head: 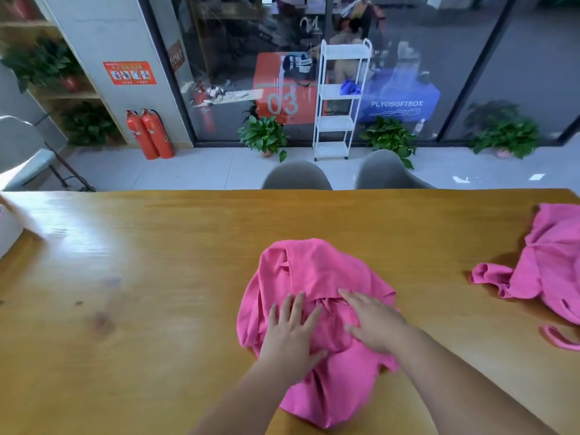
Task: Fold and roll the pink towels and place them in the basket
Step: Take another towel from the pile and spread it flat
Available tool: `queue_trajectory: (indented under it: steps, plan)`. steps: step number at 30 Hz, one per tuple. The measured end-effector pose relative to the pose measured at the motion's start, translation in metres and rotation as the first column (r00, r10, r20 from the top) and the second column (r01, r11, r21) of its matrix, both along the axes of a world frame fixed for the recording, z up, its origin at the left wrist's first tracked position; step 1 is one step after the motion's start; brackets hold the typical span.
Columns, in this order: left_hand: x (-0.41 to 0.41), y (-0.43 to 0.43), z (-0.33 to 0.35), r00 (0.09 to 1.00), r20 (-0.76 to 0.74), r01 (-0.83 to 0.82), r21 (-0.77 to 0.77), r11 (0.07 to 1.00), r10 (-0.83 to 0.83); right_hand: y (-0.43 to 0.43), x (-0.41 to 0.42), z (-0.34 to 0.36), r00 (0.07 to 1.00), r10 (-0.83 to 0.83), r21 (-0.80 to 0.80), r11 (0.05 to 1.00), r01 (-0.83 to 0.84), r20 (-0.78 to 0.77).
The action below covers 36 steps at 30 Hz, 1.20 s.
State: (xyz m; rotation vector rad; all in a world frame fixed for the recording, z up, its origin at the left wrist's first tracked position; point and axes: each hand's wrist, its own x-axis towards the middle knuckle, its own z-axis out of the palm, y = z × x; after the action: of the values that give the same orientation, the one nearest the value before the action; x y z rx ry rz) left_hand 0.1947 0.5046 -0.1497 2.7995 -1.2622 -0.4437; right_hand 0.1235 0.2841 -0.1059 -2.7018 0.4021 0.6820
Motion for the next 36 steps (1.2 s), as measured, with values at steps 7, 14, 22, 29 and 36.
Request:
queue_trajectory:
  steps: [7, 14, 22, 29, 36]
  plan:
    - [0.068, 0.049, 0.002, 0.961, -0.026, 0.275, 0.203, 0.940, -0.276, 0.027, -0.002, -0.015, 0.996, -0.091, -0.051, 0.994, 0.092, 0.021]
    - [0.109, 0.080, 0.020, 0.974, 0.048, 0.210, 0.181, 0.961, -0.222, 0.093, 0.018, -0.021, 0.991, -0.091, -0.141, 0.984, 0.105, 0.099]
    - [0.092, 0.085, -0.001, 0.997, 0.071, -0.004, -0.162, 0.987, 0.015, 0.080, 0.046, -0.013, 0.933, -0.283, -0.030, 0.954, 0.297, 0.223]
    - [0.095, 0.040, 0.009, 0.989, 0.124, -0.043, -0.310, 0.950, 0.085, -0.038, 0.049, 0.027, 0.255, -0.903, 0.405, 0.388, 0.828, 0.346]
    - [0.072, -0.008, 0.006, 0.997, -0.019, 0.066, -0.115, 0.991, -0.069, -0.083, 0.003, 0.020, 0.209, -0.900, 0.306, 0.337, 0.890, 0.383]
